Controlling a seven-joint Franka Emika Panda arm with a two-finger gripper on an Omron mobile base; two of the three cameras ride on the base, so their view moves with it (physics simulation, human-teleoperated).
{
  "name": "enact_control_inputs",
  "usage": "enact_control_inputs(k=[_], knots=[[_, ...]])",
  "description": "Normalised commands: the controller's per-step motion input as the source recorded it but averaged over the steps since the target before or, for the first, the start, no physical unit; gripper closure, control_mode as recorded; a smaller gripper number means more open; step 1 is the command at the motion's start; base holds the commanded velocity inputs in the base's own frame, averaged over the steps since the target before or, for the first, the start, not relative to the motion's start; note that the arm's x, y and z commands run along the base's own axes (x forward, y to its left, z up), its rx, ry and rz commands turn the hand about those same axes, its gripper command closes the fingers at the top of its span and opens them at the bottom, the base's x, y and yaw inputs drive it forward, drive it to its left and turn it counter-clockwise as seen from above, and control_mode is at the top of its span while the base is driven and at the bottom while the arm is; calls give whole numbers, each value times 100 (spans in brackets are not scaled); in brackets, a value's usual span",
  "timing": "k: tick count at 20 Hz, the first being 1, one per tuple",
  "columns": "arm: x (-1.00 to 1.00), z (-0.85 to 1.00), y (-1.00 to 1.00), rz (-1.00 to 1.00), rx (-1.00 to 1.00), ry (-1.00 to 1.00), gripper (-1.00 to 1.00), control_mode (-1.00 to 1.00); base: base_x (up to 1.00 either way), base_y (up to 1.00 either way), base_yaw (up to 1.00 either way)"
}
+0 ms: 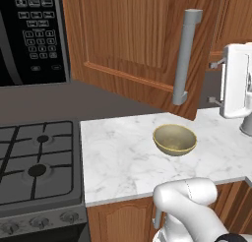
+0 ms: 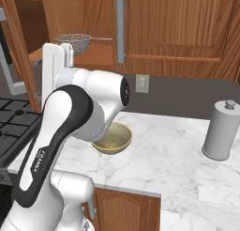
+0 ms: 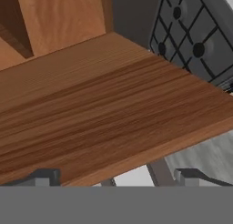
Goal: Open the cabinet and setup a tea strainer by placing it in the bowl upright.
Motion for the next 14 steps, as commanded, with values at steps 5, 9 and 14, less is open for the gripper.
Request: enact_control_inputs(k=[5,9,14], knots=[[16,0,-9,0,-3,0,-100,-100,0,0,0],[19,0,3,0,-9,0,-100,-100,0,0,0],[0,0,38,6,-7,-7,-100,-100,0,0,0]])
